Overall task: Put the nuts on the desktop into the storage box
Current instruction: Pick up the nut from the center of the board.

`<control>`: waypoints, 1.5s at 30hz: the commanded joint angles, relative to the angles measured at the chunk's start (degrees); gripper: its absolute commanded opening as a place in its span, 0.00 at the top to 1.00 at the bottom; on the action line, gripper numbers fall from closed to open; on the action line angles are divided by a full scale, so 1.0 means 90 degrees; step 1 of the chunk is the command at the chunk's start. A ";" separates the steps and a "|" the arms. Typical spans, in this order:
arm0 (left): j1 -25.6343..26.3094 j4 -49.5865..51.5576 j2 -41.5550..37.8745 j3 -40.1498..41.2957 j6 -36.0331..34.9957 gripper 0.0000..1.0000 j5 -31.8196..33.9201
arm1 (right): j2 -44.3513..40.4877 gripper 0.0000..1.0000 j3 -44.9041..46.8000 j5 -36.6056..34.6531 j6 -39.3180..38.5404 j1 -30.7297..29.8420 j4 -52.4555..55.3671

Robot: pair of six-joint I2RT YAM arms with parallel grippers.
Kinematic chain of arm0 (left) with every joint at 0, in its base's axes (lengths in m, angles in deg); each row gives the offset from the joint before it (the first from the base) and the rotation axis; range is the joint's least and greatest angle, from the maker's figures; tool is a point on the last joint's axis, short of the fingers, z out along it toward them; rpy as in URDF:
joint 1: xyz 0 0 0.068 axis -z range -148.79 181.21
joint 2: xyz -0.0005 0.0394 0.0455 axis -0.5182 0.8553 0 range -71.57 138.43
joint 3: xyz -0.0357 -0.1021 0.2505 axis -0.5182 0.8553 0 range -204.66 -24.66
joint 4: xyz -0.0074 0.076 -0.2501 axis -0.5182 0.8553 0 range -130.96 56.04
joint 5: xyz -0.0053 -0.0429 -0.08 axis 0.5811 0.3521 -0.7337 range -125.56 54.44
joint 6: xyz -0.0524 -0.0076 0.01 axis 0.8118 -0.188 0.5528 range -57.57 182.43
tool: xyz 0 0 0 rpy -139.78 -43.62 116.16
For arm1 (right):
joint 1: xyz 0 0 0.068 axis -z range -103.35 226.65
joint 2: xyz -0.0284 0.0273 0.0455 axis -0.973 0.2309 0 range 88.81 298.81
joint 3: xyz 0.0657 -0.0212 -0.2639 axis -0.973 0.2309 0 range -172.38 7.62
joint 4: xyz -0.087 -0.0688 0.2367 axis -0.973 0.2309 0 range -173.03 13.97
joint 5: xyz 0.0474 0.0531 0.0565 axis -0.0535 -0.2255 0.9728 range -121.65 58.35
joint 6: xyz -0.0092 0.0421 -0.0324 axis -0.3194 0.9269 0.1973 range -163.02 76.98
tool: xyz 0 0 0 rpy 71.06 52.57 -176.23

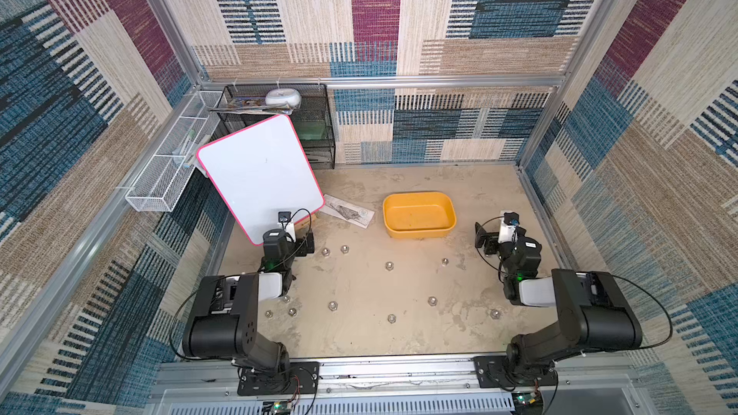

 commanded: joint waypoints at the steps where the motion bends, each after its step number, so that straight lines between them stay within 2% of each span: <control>1: -0.0007 -0.0085 -0.0002 -0.0011 -0.0031 0.00 -0.0079 | -0.0002 0.01 -0.0006 0.0006 0.0011 -0.0006 0.0003; 25: -0.0015 -0.0051 -0.0050 -0.0020 -0.0016 0.00 -0.0040 | -0.0021 0.01 0.0018 0.0007 0.0011 -0.0006 -0.0038; 27: -0.0015 0.1010 -0.0327 -0.0396 0.0068 0.00 0.0242 | -0.0186 0.01 -0.0123 -0.0137 0.0073 -0.0006 0.0352; 29: -0.0011 0.2428 -0.0606 -0.1054 0.0140 0.00 0.0650 | -0.0514 0.01 -0.0636 -0.0353 0.0203 -0.0006 0.1651; 30: -0.0014 0.2822 -0.0758 -0.1257 0.0216 0.00 0.0857 | -0.0592 0.01 -0.1035 -0.0560 0.0362 -0.0006 0.2348; 32: -0.0017 0.3011 -0.1184 -0.1300 0.0408 0.00 0.1059 | -0.0795 0.01 -0.1391 -0.0794 0.0619 0.0000 0.2931; 34: -0.0014 0.3359 -0.1630 -0.1354 0.0841 0.00 0.1250 | -0.1188 0.01 -0.1406 -0.0783 0.0773 -0.0006 0.3085; 37: -0.0017 0.4533 -0.2284 -0.1736 0.1694 0.00 0.1424 | -0.1791 0.01 -0.1545 -0.0807 0.1353 0.0002 0.3418; 39: -0.0016 0.5603 -0.2678 -0.2085 0.2628 0.00 0.1606 | -0.2128 0.01 -0.1833 -0.1289 0.2499 0.0004 0.4007; 41: -0.0012 0.6289 -0.2965 -0.2305 0.3105 0.00 0.1524 | -0.2266 0.01 -0.2366 -0.2271 0.4038 0.0030 0.5418; 42: -0.0012 0.6493 -0.3092 -0.2340 0.3158 0.00 0.1297 | -0.2277 0.01 -0.2628 -0.2352 0.4289 0.0080 0.6040; 45: 0.0008 0.7052 -0.3367 -0.2432 0.3209 0.00 0.0867 | -0.2324 0.00 -0.2988 -0.1830 0.3685 0.0091 0.6501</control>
